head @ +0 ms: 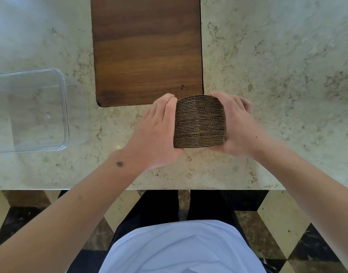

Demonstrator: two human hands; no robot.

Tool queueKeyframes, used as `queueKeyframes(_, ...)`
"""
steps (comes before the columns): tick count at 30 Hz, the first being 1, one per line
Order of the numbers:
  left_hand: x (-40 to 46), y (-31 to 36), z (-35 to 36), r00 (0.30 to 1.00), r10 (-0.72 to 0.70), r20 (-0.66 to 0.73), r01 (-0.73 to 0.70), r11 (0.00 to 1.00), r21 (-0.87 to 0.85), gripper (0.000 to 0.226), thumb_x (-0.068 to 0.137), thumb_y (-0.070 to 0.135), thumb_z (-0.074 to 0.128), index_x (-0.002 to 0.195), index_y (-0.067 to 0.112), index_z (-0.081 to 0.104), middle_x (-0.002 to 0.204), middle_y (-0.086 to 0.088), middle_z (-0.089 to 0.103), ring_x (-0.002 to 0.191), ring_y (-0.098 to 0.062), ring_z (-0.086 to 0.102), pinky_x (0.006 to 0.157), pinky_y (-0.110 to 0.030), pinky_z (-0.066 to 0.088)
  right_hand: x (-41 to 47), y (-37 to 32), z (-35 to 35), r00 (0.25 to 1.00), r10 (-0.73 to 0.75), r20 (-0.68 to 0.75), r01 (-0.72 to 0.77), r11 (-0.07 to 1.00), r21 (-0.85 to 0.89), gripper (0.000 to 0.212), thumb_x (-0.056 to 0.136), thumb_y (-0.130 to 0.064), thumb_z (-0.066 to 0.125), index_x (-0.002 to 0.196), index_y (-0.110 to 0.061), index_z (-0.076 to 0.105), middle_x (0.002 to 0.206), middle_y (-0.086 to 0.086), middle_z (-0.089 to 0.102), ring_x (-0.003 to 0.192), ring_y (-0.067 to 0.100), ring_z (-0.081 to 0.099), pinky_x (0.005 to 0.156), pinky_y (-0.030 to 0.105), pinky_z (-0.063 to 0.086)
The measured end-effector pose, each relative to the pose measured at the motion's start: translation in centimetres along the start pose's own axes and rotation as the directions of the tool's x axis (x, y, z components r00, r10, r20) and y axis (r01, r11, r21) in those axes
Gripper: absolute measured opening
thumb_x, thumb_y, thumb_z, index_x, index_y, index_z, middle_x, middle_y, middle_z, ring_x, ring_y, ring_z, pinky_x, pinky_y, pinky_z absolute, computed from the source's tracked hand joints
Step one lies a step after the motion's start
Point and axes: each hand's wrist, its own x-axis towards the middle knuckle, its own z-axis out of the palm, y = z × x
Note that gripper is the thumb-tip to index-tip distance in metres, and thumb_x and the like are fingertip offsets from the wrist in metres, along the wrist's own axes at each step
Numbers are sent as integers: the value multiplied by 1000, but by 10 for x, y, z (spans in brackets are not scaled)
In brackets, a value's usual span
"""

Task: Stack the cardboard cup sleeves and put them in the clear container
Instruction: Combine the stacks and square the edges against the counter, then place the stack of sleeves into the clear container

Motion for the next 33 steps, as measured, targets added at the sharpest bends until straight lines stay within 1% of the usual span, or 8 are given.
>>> queueKeyframes(7,22,22,-1,999,40,36,-49,956,290,109,68,46,80,151,-3,28,140,-23,48,131,-41,46,123,-53,21,1,-1,2,1000,-1,-28,2,999,34,108,64,-56,78,151,-21,25,140,-4,48,138,19,37,120,29,5)
queueKeyframes(12,37,24,2,995,98,35,-104,941,322,115,64,49,81,153,-1,28,133,-21,53,117,-38,52,102,-49,39,4,1,2,999,36,-30,-32,993,110,109,59,-53,82,149,-27,27,130,-19,39,132,5,35,115,26,11)
queueKeyframes(15,52,14,-8,991,118,56,-128,957,259,113,67,58,77,152,2,29,130,-17,54,113,-34,52,99,-46,42,15,-4,-8,996,92,8,-91,966,241,109,59,-53,83,148,-33,25,132,-16,43,133,6,37,114,27,16)
queueKeyframes(18,61,4,-29,994,53,91,-48,998,-51,112,63,63,83,150,12,34,132,-4,56,115,-21,54,102,-40,45,30,-17,-29,994,79,80,-108,869,484,111,60,-42,93,148,-26,27,142,-1,51,136,19,49,114,48,38)
queueKeyframes(20,53,-1,-50,984,-41,172,117,882,-457,109,59,57,89,148,21,36,130,10,57,114,-5,58,97,-31,50,40,-36,-47,992,102,73,-126,793,596,109,57,-39,95,146,-24,32,139,1,55,130,14,54,107,49,46)
queueKeyframes(23,29,-4,-76,980,-147,132,190,514,-836,95,65,35,90,146,19,43,128,3,65,115,-13,65,89,-32,57,63,-78,-66,987,147,66,-146,649,746,104,58,-43,95,142,-34,34,130,3,59,114,14,66,87,36,57)
queueKeyframes(27,-14,-2,-101,915,-403,28,113,189,-976,65,70,32,82,132,27,61,119,-8,71,109,-29,71,85,-46,61,97,-148,-55,972,194,133,-213,489,846,104,60,-48,93,142,-42,31,131,0,59,105,8,70,78,29,62)
queueKeyframes(33,-81,-56,-131,837,-544,51,68,10,-998,37,71,36,79,108,33,78,104,-3,78,95,-23,76,74,-34,61,133,-248,-1,856,206,475,-517,360,776,112,53,-56,95,147,-34,37,128,-1,66,108,17,73,90,42,62)
